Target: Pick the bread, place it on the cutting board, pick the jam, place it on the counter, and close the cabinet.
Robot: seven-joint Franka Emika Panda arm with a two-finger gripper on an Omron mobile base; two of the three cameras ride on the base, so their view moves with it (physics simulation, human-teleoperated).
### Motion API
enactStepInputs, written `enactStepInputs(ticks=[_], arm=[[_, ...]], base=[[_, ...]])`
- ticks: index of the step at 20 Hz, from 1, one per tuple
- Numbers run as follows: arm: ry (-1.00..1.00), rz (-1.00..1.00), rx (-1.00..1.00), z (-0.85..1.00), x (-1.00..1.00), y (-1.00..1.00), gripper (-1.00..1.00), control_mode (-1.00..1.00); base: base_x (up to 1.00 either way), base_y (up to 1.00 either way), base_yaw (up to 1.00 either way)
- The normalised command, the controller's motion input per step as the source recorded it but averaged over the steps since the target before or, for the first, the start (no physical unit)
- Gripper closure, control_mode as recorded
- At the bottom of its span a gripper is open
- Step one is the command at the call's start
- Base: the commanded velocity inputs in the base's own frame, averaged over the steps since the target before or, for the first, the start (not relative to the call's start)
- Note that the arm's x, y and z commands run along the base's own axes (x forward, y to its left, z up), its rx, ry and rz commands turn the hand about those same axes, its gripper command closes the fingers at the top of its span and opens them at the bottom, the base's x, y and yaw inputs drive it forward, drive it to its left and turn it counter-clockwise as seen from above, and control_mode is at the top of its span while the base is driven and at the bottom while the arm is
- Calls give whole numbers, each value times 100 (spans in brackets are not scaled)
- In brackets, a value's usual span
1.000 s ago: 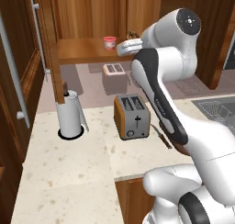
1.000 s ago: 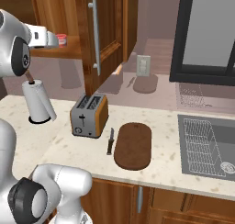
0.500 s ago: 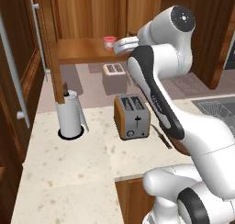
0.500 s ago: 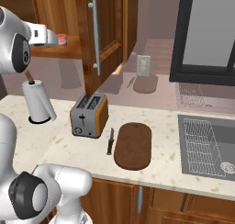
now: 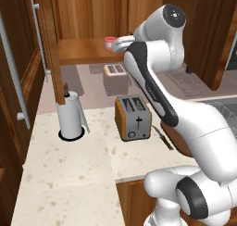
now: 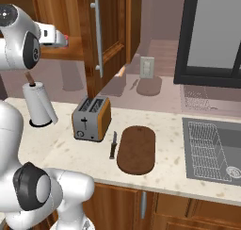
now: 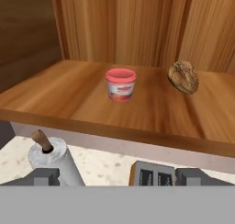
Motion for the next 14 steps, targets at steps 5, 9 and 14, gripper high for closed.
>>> enactStepInputs(ticks=[5,9,14], arm=[[1,0,0,-15,33,0,-100,-100],[0,0,0,-16,38,0,-100,-100],[0,0,0,-5,32,0,-100,-100]], base=[[0,0,0],[0,0,0],[0,0,0]])
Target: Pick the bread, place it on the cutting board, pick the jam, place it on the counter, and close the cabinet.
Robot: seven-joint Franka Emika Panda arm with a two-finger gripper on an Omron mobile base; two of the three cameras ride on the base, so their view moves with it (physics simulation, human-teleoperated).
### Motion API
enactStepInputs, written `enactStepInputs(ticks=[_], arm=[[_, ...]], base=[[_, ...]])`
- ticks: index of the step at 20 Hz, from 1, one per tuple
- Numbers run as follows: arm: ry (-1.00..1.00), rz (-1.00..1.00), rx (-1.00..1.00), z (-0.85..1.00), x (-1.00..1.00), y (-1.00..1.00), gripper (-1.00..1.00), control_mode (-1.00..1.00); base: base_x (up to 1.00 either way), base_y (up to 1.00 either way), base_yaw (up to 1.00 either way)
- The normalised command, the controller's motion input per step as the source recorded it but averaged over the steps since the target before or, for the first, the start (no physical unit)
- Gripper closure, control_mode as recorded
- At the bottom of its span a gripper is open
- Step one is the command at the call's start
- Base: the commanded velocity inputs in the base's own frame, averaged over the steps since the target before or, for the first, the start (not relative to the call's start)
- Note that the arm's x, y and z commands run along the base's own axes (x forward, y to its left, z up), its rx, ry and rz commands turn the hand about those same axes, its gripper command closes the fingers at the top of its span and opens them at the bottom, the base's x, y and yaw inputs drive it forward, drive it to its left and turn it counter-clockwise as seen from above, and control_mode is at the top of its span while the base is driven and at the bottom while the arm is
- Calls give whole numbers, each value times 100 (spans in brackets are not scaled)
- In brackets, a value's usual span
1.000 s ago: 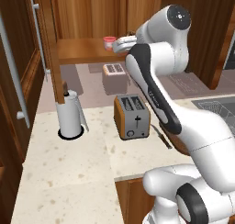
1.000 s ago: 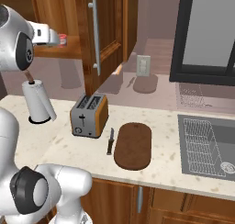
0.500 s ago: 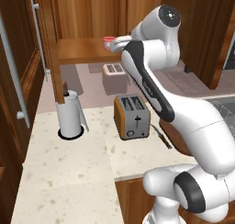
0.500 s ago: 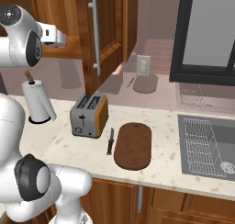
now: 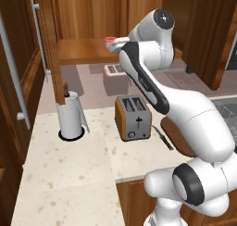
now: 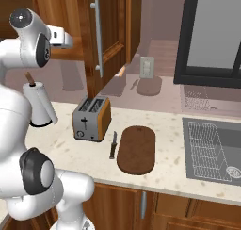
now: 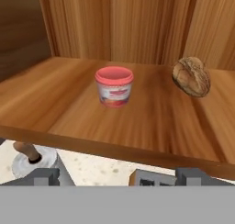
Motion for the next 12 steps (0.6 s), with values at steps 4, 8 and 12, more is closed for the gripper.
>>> enactStepInputs(ticks=[4,8,12], arm=[[0,0,0,-2,23,0,-100,-100],[-2,0,0,0,14,1,-100,-100],[-6,0,0,0,22,6,-100,-100]], base=[[0,0,0],[0,0,0],[0,0,0]])
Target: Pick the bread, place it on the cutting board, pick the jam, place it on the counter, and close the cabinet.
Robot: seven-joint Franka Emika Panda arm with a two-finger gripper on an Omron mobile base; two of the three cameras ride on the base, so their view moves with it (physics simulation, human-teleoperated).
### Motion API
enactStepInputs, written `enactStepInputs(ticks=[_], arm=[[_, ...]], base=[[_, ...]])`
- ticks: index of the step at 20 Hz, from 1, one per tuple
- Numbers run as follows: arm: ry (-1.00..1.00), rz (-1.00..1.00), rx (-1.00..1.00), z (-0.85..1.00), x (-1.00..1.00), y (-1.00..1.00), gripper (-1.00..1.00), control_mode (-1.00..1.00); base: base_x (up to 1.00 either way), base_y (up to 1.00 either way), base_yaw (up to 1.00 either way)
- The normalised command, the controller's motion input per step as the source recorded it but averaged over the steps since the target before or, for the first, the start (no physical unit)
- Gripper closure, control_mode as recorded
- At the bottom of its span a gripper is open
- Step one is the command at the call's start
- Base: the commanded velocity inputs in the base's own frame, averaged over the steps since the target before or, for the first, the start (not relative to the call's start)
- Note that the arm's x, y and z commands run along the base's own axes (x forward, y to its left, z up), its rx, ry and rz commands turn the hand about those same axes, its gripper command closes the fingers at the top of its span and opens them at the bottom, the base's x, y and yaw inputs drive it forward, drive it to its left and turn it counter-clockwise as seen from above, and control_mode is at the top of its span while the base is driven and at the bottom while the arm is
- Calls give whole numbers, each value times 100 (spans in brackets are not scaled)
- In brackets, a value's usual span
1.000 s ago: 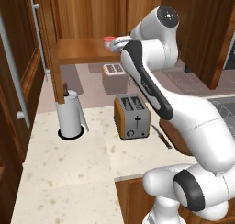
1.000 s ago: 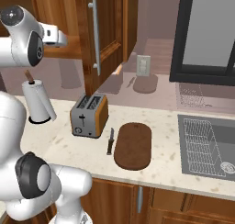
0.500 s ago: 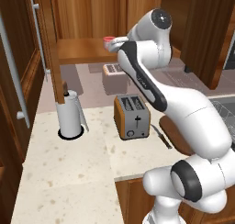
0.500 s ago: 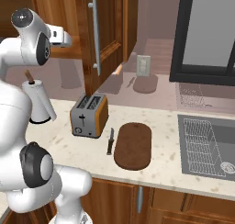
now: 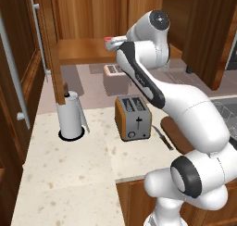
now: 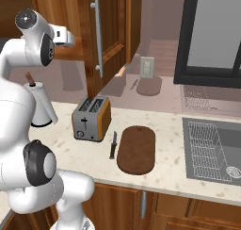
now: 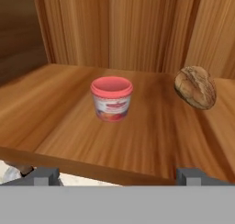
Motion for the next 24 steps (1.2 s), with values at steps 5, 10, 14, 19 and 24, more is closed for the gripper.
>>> enactStepInputs(ticks=[5,10,14,19,24], arm=[[-1,0,0,-4,14,11,-100,-100],[0,0,0,-10,12,9,-100,-100],[0,0,0,-7,17,4,-100,-100],[0,0,0,-4,28,1,-100,-100],[0,0,0,0,28,1,-100,-100]], base=[[0,0,0],[0,0,0],[0,0,0],[0,0,0],[0,0,0]])
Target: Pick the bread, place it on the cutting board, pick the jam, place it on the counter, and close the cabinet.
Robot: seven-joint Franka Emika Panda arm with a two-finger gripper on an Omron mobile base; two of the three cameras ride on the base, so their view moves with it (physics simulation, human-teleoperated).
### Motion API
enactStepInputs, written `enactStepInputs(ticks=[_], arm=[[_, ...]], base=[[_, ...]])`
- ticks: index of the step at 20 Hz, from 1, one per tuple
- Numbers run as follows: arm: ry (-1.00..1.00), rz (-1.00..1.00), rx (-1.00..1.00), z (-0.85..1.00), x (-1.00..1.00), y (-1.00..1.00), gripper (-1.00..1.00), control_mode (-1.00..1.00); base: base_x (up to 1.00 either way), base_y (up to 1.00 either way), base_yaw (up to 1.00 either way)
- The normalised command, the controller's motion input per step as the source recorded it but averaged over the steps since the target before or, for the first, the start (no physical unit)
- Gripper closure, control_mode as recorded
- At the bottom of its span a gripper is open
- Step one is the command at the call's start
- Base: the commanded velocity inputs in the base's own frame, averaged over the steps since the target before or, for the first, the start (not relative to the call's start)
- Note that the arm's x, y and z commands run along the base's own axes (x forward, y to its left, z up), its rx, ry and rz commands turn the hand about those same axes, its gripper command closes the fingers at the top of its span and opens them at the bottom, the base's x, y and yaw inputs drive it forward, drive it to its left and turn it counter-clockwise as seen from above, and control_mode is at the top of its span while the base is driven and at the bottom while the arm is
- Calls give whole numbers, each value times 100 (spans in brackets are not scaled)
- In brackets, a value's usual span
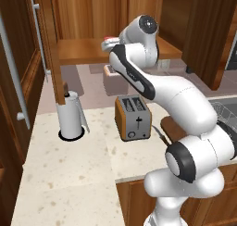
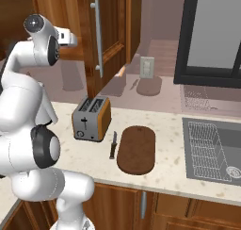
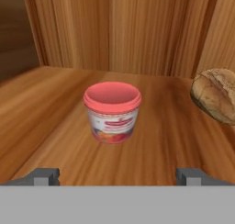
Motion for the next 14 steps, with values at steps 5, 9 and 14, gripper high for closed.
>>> enactStepInputs(ticks=[5,9,14], arm=[[0,0,0,-1,22,11,-100,-100],[0,0,0,-2,17,15,-100,-100],[0,0,0,-6,18,6,-100,-100]], base=[[0,0,0],[0,0,0],[0,0,0]])
